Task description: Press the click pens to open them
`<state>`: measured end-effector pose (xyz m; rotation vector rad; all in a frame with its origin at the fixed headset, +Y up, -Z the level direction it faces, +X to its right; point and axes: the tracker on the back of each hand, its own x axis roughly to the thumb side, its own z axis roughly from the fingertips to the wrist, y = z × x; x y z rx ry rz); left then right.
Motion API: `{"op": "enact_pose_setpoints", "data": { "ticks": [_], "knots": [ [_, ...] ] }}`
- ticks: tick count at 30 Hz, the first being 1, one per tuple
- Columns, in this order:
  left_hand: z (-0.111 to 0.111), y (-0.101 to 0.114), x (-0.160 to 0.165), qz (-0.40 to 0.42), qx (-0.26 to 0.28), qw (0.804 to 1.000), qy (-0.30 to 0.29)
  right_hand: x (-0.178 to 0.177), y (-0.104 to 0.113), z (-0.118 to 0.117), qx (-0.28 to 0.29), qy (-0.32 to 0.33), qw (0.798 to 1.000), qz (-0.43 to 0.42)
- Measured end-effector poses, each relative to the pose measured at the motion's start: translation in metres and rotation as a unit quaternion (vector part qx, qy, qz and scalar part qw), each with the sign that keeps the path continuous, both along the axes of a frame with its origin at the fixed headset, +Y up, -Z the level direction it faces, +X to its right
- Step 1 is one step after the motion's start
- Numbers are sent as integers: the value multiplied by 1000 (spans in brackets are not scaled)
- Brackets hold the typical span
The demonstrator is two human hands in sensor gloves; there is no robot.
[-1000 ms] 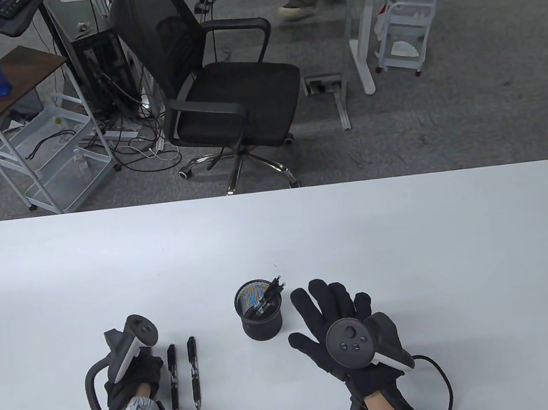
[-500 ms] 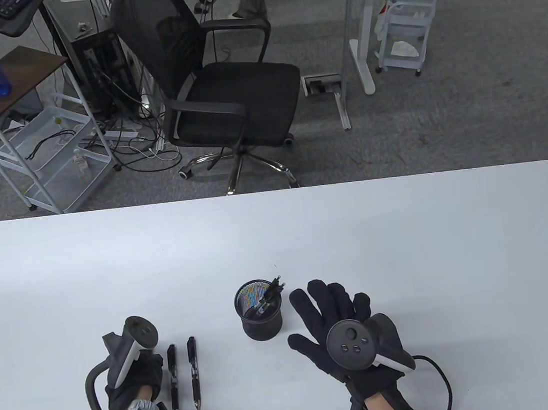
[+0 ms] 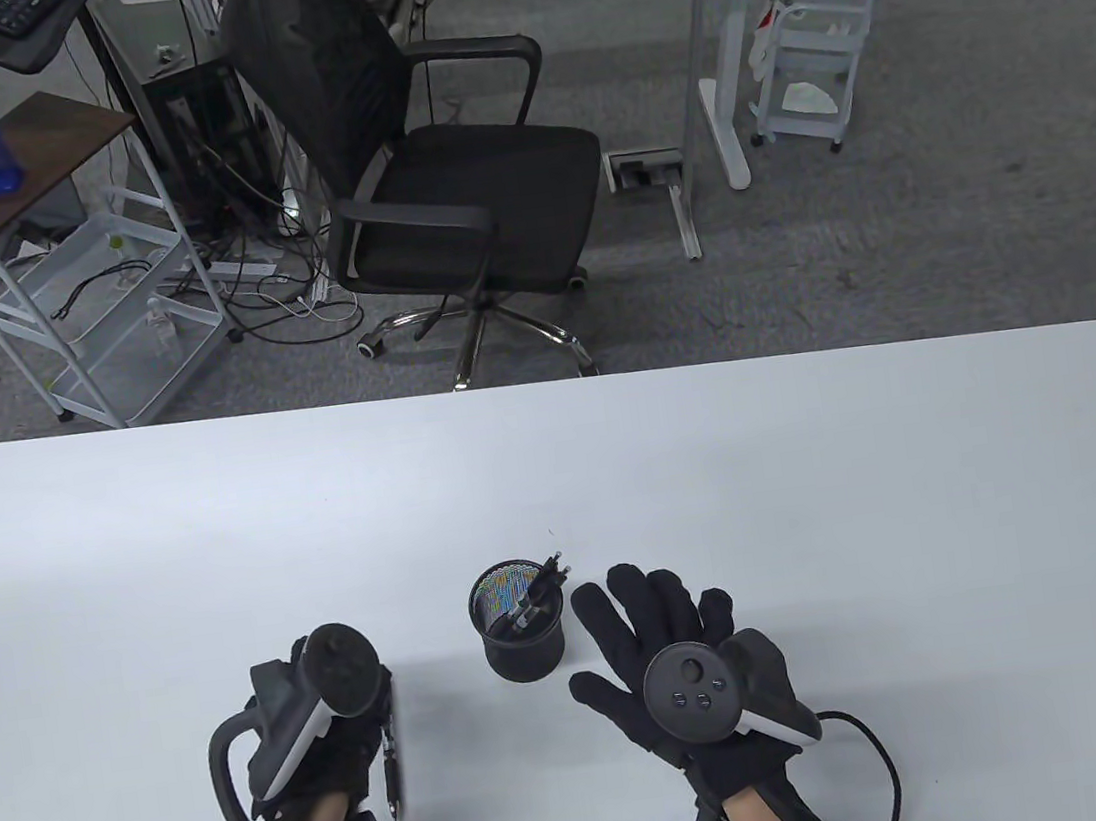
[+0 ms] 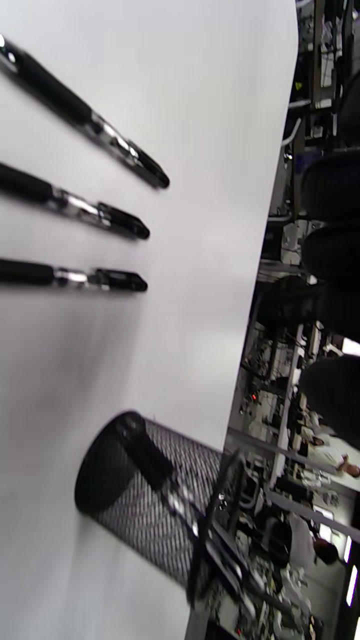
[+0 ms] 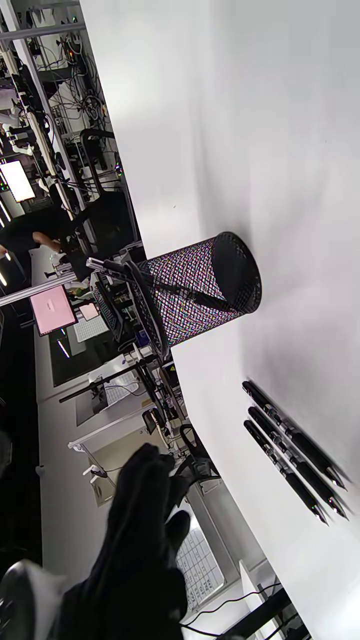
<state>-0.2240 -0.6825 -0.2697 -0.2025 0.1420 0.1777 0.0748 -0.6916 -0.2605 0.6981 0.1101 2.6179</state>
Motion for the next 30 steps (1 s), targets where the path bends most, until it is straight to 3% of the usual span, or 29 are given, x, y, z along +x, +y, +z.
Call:
{"op": "enact_pose_setpoints", "data": {
  "ticks": [4, 9, 14, 24, 30],
  "knots": [
    [15, 11, 25, 10, 44, 998, -49, 0, 0, 0, 1, -1, 1000, 1],
    [28, 9, 46, 39, 74, 991, -104, 0, 0, 0, 0, -2, 1000, 1],
    [35, -4, 60, 48, 72, 984, -159, -1, -1, 0, -5, -2, 1000, 1],
    [32, -17, 71, 32, 46, 980, -189, -3, -11, -5, -16, -16, 1000, 1],
    [31, -21, 75, 28, 37, 980, -193, 3, -13, -11, -37, -49, 995, -80]
  ]
}}
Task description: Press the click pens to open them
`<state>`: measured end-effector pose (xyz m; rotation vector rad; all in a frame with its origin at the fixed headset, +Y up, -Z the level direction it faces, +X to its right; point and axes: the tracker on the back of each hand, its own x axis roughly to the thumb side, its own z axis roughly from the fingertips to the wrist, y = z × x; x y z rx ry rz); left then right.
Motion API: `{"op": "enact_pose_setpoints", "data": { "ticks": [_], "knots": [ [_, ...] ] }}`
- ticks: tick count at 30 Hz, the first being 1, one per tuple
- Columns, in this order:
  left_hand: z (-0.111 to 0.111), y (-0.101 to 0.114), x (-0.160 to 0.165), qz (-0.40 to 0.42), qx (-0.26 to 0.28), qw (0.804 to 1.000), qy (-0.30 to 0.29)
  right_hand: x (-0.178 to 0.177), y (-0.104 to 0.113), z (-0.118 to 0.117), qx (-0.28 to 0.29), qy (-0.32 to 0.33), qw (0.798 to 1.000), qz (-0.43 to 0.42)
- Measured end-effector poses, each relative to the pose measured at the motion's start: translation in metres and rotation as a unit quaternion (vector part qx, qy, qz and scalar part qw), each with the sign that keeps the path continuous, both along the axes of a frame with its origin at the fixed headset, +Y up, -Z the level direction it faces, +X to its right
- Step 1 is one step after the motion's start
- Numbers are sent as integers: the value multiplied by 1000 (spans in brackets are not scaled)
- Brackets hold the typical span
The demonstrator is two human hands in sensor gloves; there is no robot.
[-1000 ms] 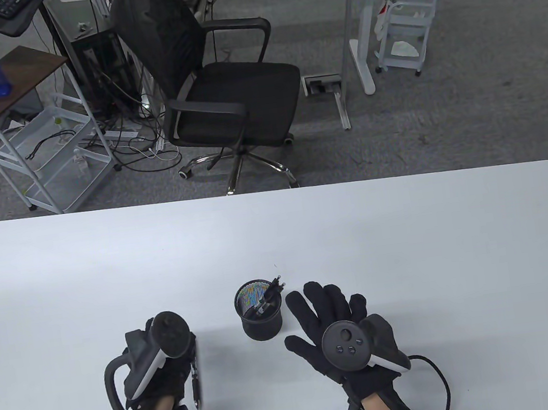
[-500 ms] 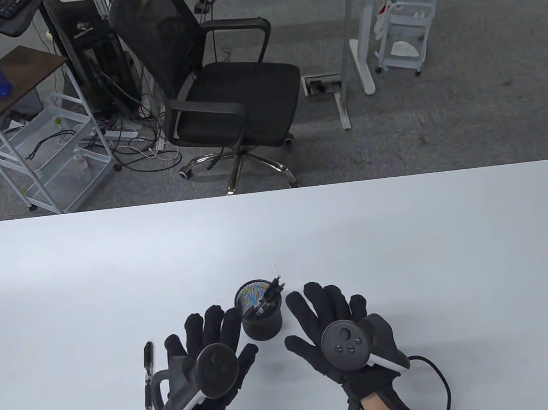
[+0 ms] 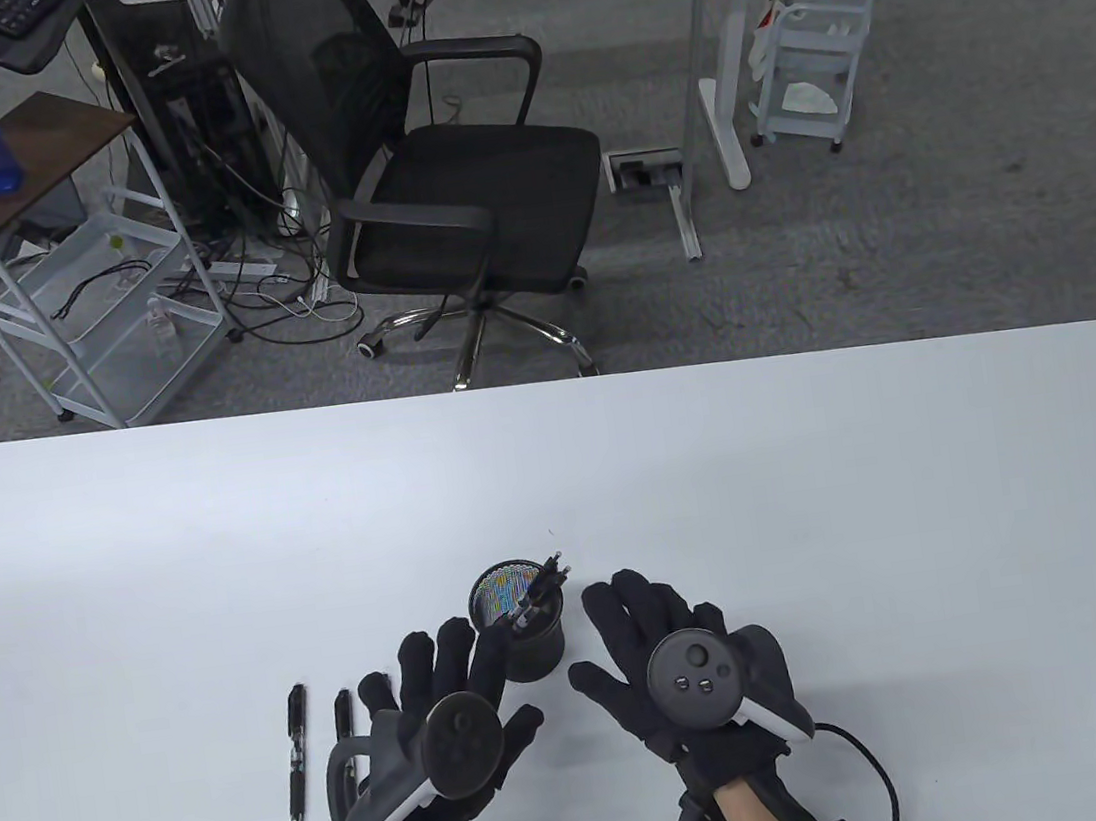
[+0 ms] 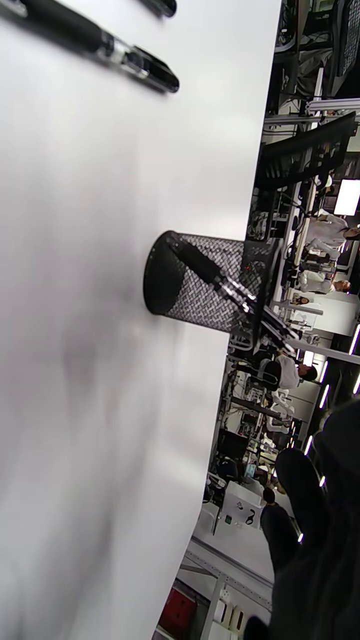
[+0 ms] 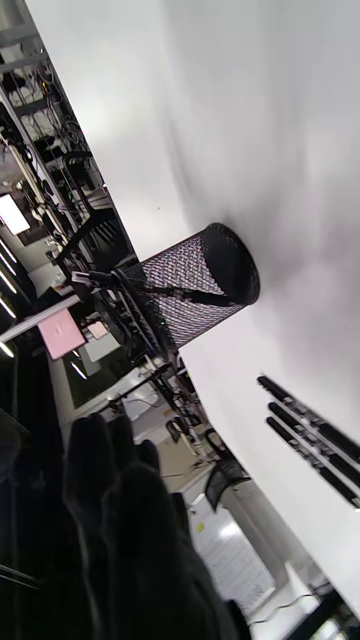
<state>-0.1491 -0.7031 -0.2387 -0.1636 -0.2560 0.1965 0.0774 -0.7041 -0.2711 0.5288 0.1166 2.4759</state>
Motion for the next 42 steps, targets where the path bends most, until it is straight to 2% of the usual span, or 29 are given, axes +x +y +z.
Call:
{"op": "enact_pose_setpoints", "data": {
  "ticks": [5, 8, 10, 15, 27, 33, 42],
  "knots": [
    [0, 2, -1, 11, -6, 1000, -2, 6, -6, -11, -47, -52, 995, -67],
    [1, 5, -2, 17, -2, 1000, 0, 2, -14, -24, -111, -77, 983, -122],
    [2, 7, -3, 22, 0, 1000, -3, -3, -22, -39, -162, -78, 975, -133],
    [2, 9, -6, 35, 2, 999, -1, -16, -40, -63, -202, -71, 970, -116],
    [1, 10, -7, 44, -4, 999, -1, -31, -69, -96, -191, -89, 967, -146],
    [1, 11, -9, 49, -6, 999, 1, -35, -80, -100, -193, -89, 963, -167],
    [0, 10, -8, 53, -16, 998, -2, -34, -82, -101, -194, -89, 960, -182]
  ]
}}
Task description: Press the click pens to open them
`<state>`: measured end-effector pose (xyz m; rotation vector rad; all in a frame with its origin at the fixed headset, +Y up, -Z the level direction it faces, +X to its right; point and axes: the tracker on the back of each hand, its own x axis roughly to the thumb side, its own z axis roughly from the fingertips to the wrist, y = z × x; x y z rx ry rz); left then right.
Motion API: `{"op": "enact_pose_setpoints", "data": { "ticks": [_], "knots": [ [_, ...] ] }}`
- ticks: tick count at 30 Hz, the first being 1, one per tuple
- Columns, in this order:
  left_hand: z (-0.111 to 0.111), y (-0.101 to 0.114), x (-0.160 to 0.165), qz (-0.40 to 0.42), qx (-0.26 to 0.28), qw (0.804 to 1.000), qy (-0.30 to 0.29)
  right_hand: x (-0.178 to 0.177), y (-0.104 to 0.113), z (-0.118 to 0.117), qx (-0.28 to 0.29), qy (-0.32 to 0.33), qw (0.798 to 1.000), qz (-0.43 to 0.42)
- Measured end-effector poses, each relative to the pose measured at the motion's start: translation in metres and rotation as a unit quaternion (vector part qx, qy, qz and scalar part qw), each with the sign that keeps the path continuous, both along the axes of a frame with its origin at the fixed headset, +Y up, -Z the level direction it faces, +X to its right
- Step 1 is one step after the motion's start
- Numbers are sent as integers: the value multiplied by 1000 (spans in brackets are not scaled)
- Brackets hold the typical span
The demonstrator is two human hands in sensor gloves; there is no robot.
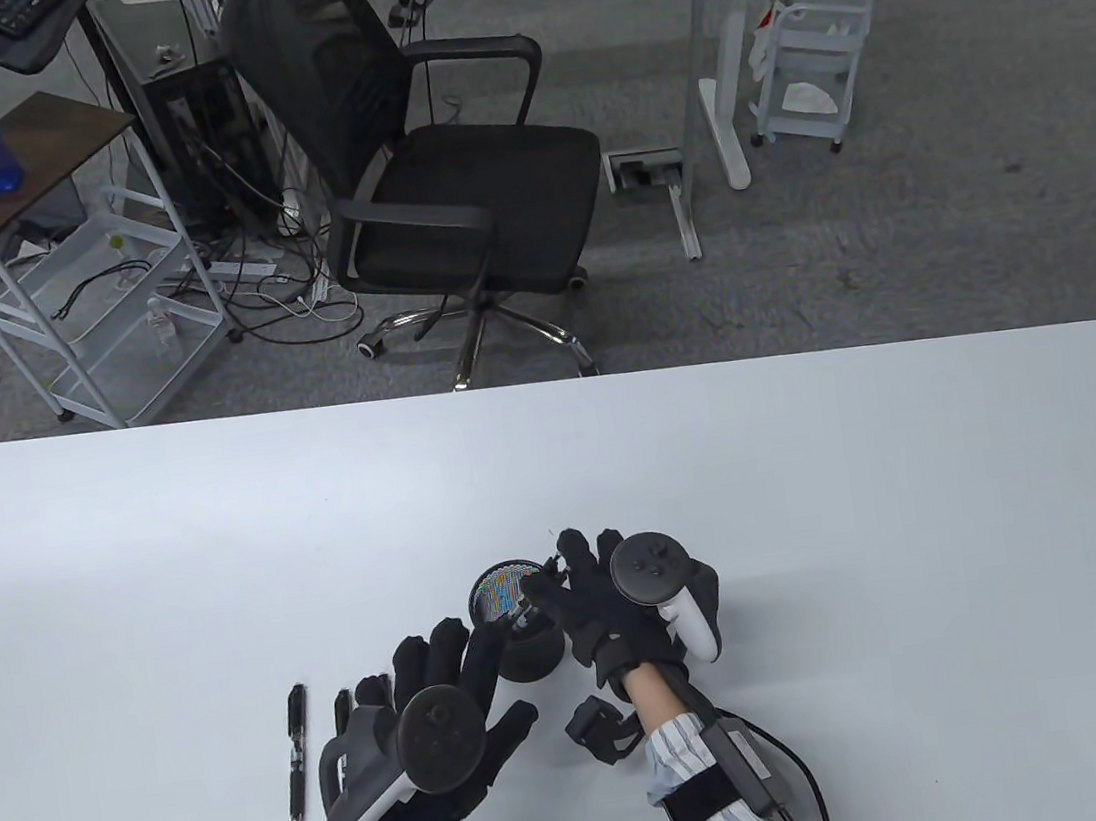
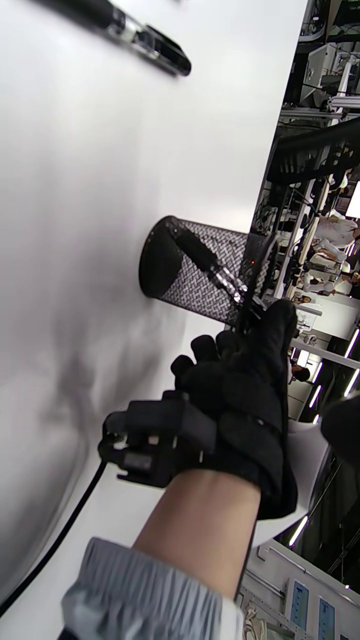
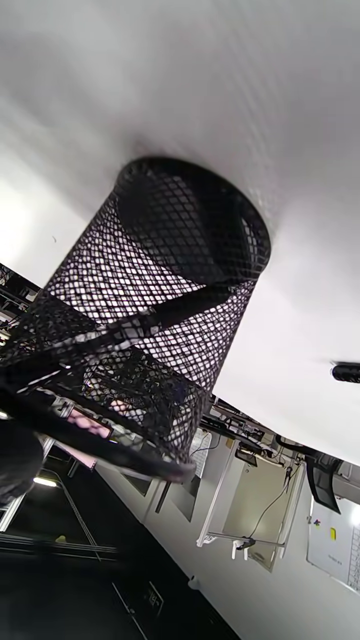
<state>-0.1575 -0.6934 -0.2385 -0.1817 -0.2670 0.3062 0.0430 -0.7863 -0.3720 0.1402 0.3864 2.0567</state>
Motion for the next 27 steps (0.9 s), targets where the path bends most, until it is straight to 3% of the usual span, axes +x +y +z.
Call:
{"op": "enact_pose_setpoints", "data": {
  "ticks": [19, 27],
  "knots": [
    [0, 0, 1, 0, 0, 1000, 0, -5, 2, 2, 15, -2, 1000, -21],
    [1, 0, 1, -2, 3, 1000, 2, -2, 15, 6, 30, -11, 998, -48]
  ]
}}
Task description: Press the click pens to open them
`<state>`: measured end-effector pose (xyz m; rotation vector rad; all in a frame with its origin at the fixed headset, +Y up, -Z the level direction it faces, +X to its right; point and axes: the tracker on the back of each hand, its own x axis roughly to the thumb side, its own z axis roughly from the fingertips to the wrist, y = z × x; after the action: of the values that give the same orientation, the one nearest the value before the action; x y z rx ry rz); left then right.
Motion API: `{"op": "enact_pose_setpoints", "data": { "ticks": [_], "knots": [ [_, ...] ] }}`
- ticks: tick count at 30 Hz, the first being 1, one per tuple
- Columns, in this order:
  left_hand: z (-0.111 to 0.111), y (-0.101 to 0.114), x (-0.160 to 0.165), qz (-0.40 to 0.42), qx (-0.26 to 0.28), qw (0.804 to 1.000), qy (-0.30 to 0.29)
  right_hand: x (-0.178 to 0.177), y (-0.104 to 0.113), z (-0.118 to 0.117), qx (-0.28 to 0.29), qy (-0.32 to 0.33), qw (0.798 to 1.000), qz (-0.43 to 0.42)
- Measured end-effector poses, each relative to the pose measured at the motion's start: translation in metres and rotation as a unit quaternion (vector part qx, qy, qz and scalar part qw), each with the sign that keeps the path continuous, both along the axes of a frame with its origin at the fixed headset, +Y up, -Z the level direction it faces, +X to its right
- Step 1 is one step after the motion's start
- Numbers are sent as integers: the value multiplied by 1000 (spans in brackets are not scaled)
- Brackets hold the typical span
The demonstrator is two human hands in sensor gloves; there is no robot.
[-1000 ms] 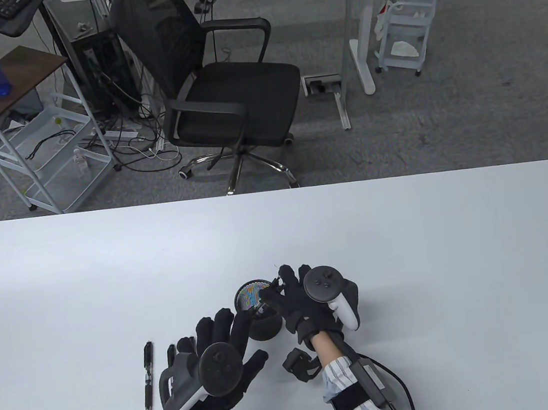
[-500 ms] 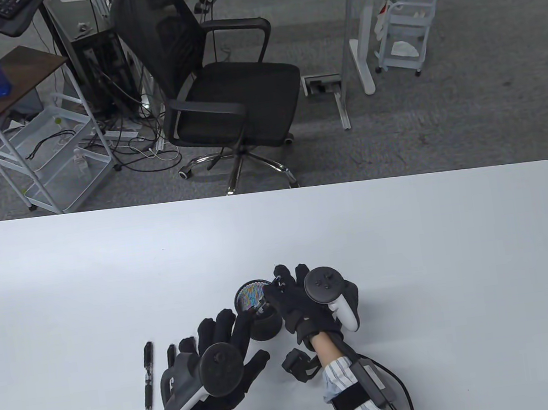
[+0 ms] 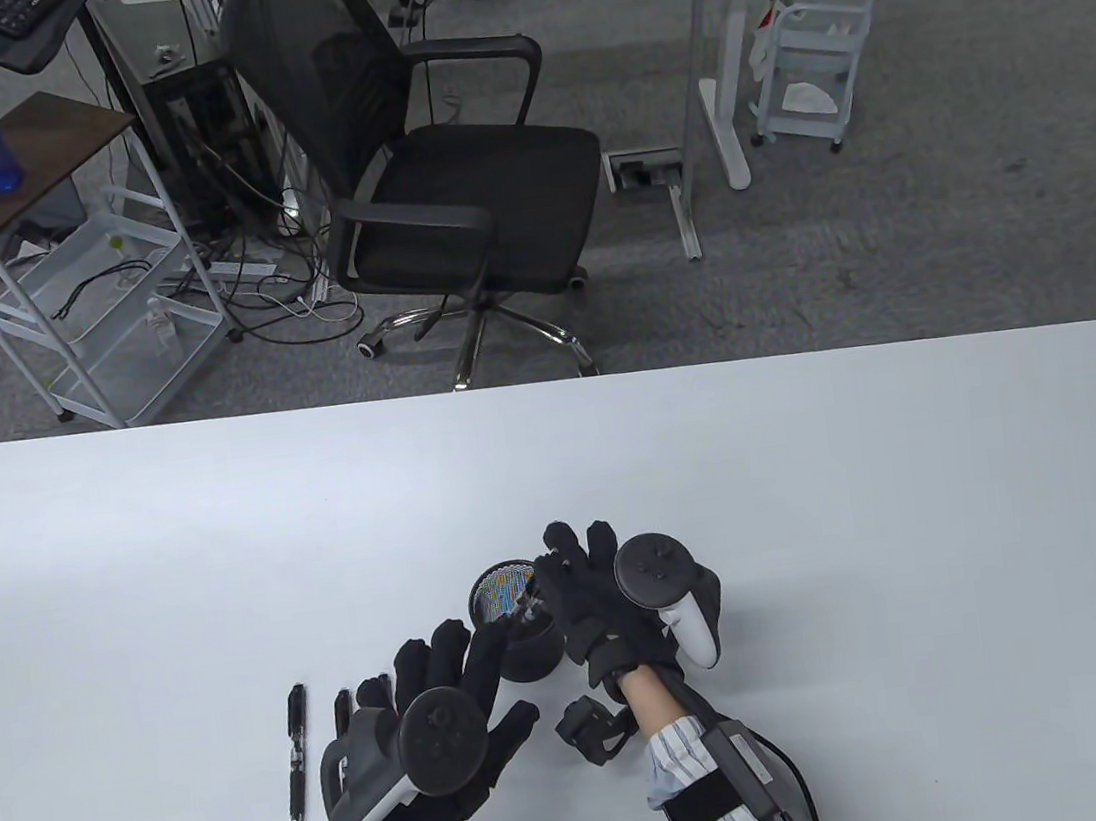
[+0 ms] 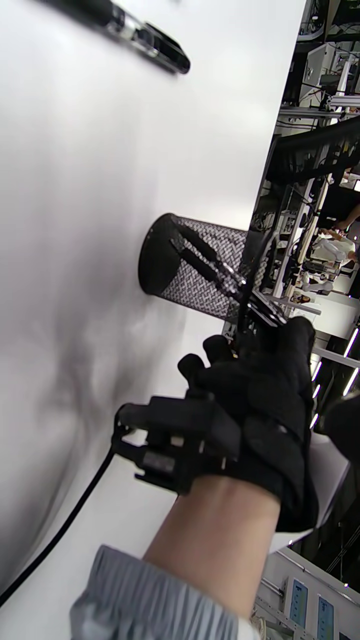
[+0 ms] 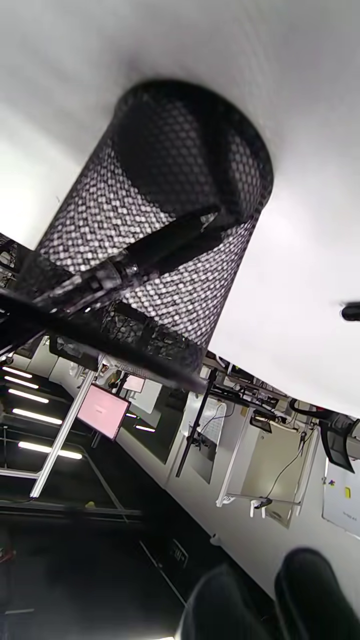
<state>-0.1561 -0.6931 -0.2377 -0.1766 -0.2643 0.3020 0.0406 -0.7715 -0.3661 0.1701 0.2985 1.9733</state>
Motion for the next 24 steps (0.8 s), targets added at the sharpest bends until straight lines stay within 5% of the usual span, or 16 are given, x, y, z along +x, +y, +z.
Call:
{"op": "enact_pose_setpoints", "data": {
  "ticks": [9, 18, 24],
  "knots": [
    [0, 1, -1, 5, 2, 1000, -1, 22, 49, 19, 71, -32, 997, -17],
    [5, 4, 1, 8, 10, 1000, -6, 54, 103, 63, 160, -71, 978, -113],
    [6, 5, 2, 5, 12, 1000, -6, 68, 109, 88, 172, -65, 956, -230]
  ]
}}
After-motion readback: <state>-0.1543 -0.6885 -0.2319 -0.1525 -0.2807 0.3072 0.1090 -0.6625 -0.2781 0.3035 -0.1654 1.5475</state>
